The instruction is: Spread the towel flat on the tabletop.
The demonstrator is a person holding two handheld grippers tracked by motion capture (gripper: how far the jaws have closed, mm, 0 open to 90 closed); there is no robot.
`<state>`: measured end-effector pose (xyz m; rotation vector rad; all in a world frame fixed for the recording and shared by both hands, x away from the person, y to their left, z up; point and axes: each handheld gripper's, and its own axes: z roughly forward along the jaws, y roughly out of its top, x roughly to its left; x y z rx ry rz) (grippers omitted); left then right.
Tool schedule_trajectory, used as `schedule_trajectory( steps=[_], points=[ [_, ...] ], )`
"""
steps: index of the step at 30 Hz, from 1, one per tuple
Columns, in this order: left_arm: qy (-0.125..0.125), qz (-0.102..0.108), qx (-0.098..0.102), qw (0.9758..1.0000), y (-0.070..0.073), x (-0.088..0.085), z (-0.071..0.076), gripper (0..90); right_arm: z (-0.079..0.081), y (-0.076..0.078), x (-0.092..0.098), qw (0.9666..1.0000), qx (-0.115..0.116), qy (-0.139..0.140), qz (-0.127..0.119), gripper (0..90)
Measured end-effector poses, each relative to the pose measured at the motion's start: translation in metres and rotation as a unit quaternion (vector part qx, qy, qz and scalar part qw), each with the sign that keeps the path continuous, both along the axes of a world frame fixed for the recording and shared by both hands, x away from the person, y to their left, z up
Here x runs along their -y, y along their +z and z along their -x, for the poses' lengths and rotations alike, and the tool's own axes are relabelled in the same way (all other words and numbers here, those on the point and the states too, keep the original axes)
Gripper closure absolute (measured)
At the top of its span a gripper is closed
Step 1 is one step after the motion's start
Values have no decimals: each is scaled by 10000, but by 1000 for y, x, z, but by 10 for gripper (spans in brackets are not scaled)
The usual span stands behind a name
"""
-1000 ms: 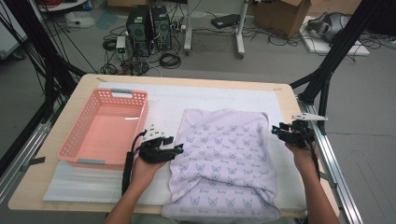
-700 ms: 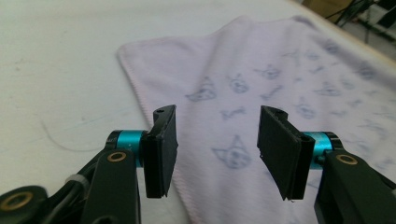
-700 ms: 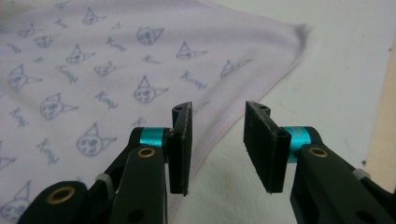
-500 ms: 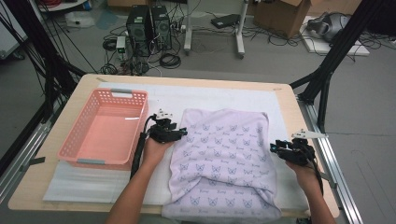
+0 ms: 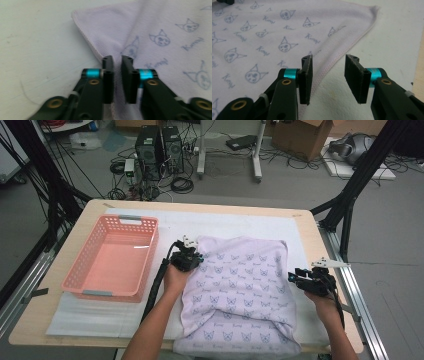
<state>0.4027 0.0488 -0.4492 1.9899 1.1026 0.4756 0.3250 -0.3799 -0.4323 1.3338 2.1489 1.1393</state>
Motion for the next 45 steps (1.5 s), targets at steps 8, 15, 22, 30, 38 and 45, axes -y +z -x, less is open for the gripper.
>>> schedule_trajectory(
  steps=[8, 15, 22, 30, 38, 45],
  points=[
    [896, 749, 27, 9932, 0, -34, -15, 822, -6, -4, -6, 10000, -63, -55, -37, 560],
    [378, 871, -321, 9950, 8, -35, 3, 422, -9, -8, -14, 9999, -134, 85, -63, 539],
    [55, 503, -172, 9986, 14, -28, 28, 407, -7, -11, -29, 9986, -307, 359, 217, 533],
    [-114, 392, -324, 9986, -1, -31, 55, 357, 5, -11, -37, 9953, -437, 729, 470, 467],
    [31, 118, -11, 9999, 2, -27, 48, 851, -2, -10, -41, 9947, -175, 626, 794, 860],
    [511, 573, 21, 9970, 8, -33, 14, 853, -34, -14, -24, 9989, 86, -19, 463, 866]
  ],
)
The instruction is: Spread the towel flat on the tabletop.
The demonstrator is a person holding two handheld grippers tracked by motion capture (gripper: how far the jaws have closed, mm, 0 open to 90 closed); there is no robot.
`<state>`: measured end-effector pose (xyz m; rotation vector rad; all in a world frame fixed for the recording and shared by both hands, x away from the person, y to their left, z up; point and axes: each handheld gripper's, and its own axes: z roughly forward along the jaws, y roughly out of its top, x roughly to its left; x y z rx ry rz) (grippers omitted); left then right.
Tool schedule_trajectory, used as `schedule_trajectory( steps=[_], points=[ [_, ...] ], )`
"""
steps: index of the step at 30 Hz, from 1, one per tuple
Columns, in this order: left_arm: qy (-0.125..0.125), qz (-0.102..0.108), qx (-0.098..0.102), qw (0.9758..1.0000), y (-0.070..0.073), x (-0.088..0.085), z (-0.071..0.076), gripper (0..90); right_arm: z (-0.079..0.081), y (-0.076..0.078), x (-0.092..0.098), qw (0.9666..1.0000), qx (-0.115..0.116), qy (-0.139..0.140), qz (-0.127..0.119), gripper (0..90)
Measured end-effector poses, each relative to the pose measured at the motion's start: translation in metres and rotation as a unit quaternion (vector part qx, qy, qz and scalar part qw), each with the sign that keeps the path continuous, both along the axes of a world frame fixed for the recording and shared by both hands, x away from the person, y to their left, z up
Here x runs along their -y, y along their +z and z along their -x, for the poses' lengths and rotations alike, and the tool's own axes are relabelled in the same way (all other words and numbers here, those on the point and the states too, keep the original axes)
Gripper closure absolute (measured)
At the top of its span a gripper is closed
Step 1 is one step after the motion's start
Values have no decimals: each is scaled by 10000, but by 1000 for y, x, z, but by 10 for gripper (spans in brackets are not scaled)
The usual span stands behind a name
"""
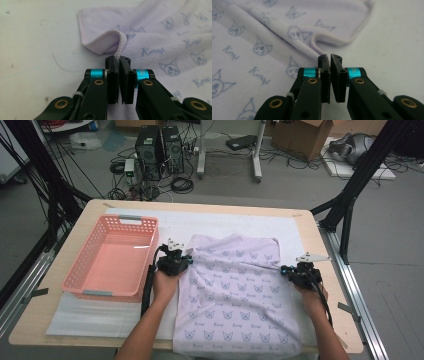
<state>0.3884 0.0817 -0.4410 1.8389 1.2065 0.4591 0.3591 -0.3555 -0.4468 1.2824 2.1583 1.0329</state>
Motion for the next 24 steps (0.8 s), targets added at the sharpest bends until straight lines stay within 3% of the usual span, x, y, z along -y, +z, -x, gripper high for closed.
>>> schedule_trajectory(
  steps=[1, 5, 6, 8, 9, 11, 12, 15, 16, 17, 19, 21, 24],
  points=[
    [16, -90, -59, 9999, -2, 2, -8, 853, -10, -1, 0, 10000, 53, -75, 25, 866],
    [112, -65, 25, 9999, -5, 4, -15, 853, -27, 3, -2, 9993, 218, -285, 100, 867],
    [203, -10, 155, 9997, -7, 5, -18, 853, -31, 5, -2, 9990, 231, -352, 111, 867],
    [229, 131, 95, 9996, -7, 5, -18, 844, -36, 5, -4, 9985, 262, -477, 102, 867],
    [229, 131, 95, 9996, -7, 5, -18, 810, -36, 5, -4, 9985, 262, -477, 102, 867],
    [182, 91, 63, 9998, -6, 5, -16, 622, -37, 4, -3, 9982, 185, -577, -4, 863],
    [128, 171, -45, 9998, -3, 2, -11, 545, -36, 4, -2, 9982, 73, -586, -59, 790],
    [-47, 82, 103, 9999, 0, 0, 4, 472, -28, 8, 0, 9978, 109, -620, -202, 643],
    [-47, 82, 103, 9999, 0, 0, 4, 458, -24, 10, 1, 9978, 108, -590, -263, 619],
    [-172, 158, 110, 9997, 1, -2, 15, 456, -20, 12, 2, 9981, 139, -530, -292, 597],
    [-214, 95, 163, 9996, 0, -5, 26, 440, -8, 16, 4, 9984, 168, -462, -291, 574],
    [-279, 144, 93, 9995, 0, -6, 31, 437, 4, 19, 6, 9986, 142, -328, -383, 546],
    [-437, 236, 37, 9988, -1, -11, 54, 436, 24, 19, 9, 9988, 126, -157, -447, 539]
  ],
)
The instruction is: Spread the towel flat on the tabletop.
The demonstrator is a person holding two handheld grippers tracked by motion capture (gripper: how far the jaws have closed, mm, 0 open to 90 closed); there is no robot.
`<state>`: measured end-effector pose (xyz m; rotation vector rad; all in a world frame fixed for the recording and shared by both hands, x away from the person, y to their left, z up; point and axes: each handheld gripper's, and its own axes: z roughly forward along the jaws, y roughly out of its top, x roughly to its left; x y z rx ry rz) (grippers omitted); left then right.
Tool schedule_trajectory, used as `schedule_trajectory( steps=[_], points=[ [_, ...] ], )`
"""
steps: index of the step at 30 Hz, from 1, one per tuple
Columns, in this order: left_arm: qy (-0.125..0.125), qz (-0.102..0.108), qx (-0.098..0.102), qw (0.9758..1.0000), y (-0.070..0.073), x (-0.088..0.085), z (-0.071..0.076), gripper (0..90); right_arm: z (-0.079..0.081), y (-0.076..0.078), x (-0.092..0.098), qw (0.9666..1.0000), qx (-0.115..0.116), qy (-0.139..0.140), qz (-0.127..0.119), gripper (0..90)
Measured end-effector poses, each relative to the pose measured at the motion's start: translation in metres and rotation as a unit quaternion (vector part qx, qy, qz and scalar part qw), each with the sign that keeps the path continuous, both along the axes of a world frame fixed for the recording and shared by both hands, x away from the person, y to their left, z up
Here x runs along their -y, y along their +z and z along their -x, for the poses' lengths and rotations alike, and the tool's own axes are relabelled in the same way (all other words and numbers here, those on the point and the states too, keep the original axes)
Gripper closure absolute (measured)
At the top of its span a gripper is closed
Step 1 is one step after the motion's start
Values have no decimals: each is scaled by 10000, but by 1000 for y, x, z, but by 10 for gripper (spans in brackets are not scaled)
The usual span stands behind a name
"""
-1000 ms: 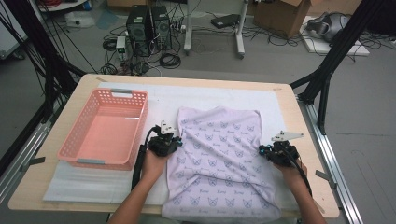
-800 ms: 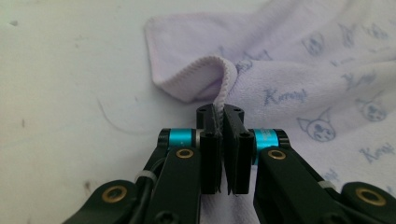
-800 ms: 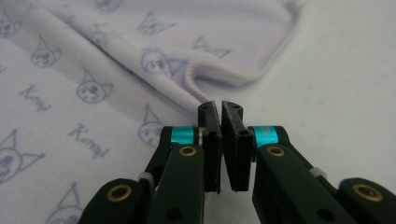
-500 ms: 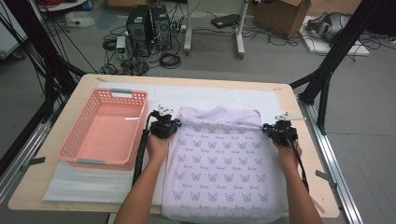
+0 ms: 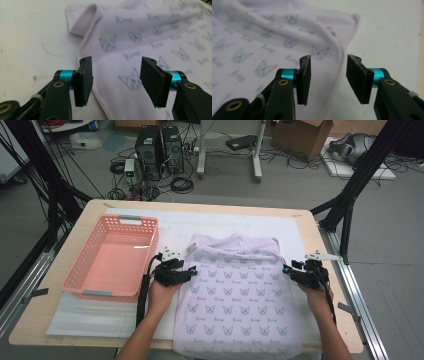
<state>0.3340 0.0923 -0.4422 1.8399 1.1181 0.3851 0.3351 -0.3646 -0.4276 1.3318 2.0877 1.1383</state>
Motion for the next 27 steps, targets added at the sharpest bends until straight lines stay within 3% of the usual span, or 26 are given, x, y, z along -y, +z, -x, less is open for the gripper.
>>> schedule_trajectory(
  steps=[3, 5, 8, 14, 16, 20, 25, 27],
  points=[
    [-7, 48, -39, 10000, -2, -5, 11, 439, 19, -2, 4, 10000, -9, 60, -1, 522],
    [-15, 122, -244, 9996, -9, -13, 23, 439, 31, -5, 7, 9999, -25, 85, -66, 519],
    [-72, 226, -388, 9990, -10, -20, 35, 446, 46, -8, 9, 9998, -103, 170, -73, 514],
    [-300, 277, -610, 9973, -10, -21, 56, 534, 77, -11, 12, 9993, -222, 307, -4, 507],
    [-330, 252, -499, 9979, -12, -17, 65, 571, 87, -10, 12, 9993, -234, 297, -28, 512],
    [-184, -25, -352, 9992, -11, -8, 77, 651, 100, -11, 12, 9988, -309, 381, 25, 541],
    [-165, 159, -365, 9991, -13, -7, 89, 624, 107, -20, 7, 9965, -546, 625, 134, 546],
    [-179, 173, -361, 9990, -13, -6, 94, 592, 112, -21, 4, 9969, -412, 607, 292, 549]
  ],
)
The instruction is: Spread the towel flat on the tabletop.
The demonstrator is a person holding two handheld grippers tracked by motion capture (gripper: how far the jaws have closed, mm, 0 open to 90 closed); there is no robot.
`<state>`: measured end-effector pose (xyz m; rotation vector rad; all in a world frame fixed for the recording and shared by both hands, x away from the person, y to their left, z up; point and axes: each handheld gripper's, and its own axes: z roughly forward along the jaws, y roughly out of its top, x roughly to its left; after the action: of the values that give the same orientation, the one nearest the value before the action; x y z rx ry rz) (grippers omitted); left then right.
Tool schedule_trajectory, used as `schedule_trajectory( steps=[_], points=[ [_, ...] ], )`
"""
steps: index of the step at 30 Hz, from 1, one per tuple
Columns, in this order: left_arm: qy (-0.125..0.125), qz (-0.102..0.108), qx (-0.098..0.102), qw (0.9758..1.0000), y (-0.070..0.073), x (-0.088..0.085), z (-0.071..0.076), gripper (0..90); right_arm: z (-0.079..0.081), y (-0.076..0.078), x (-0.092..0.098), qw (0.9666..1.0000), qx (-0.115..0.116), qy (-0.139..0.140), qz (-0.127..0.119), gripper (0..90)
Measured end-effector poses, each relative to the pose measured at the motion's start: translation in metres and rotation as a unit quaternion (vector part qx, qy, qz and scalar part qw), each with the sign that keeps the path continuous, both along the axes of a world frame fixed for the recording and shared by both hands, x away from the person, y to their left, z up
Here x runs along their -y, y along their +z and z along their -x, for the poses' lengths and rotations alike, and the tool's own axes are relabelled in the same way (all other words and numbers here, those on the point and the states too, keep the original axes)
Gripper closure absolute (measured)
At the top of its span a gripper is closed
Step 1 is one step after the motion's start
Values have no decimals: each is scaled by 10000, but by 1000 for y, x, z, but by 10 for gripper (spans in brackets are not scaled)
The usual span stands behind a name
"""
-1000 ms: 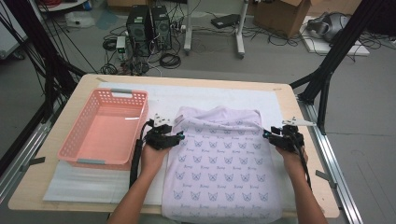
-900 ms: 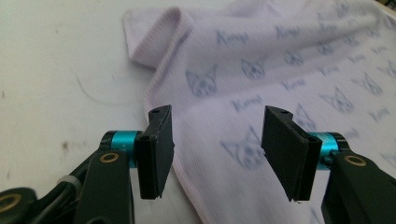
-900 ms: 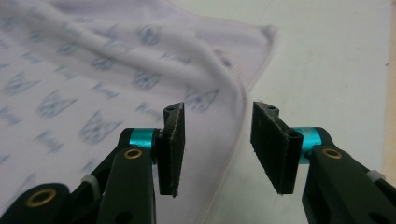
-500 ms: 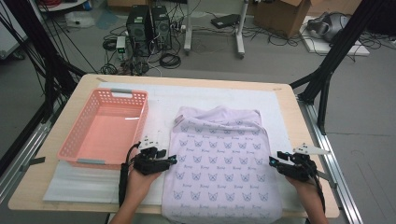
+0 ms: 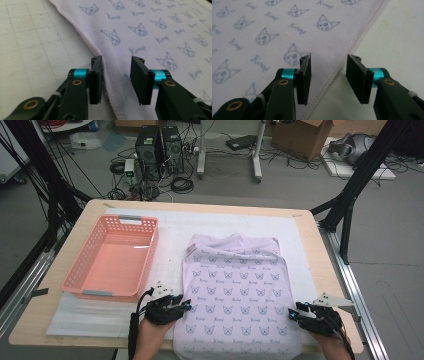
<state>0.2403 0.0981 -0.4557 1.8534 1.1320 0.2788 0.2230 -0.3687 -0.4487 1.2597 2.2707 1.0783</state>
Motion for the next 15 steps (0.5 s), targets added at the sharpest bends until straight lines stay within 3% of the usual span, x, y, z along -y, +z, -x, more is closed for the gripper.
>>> schedule_trajectory(
  steps=[2, 3, 4, 5, 12, 15],
  points=[
    [-2, -166, 86, 9998, 0, 4, 5, 619, 3, 0, -2, 9998, 102, -43, 153, 598],
    [12, -317, 157, 9994, 0, 5, 8, 684, 4, 0, -2, 9998, 115, -48, 167, 659],
    [12, -317, 157, 9994, 0, 5, 8, 765, 4, 0, -2, 9998, 115, -48, 167, 659],
    [55, -380, 176, 9991, 0, 5, 9, 831, 6, 1, 1, 9999, 29, 38, 106, 861],
    [157, -173, 28, 9997, 0, -3, 23, 857, 17, 2, 9, 10000, -81, 43, -12, 881],
    [134, 8, -101, 9999, 0, -13, 33, 857, 23, 2, 12, 9999, -103, 57, -73, 883]
  ],
)
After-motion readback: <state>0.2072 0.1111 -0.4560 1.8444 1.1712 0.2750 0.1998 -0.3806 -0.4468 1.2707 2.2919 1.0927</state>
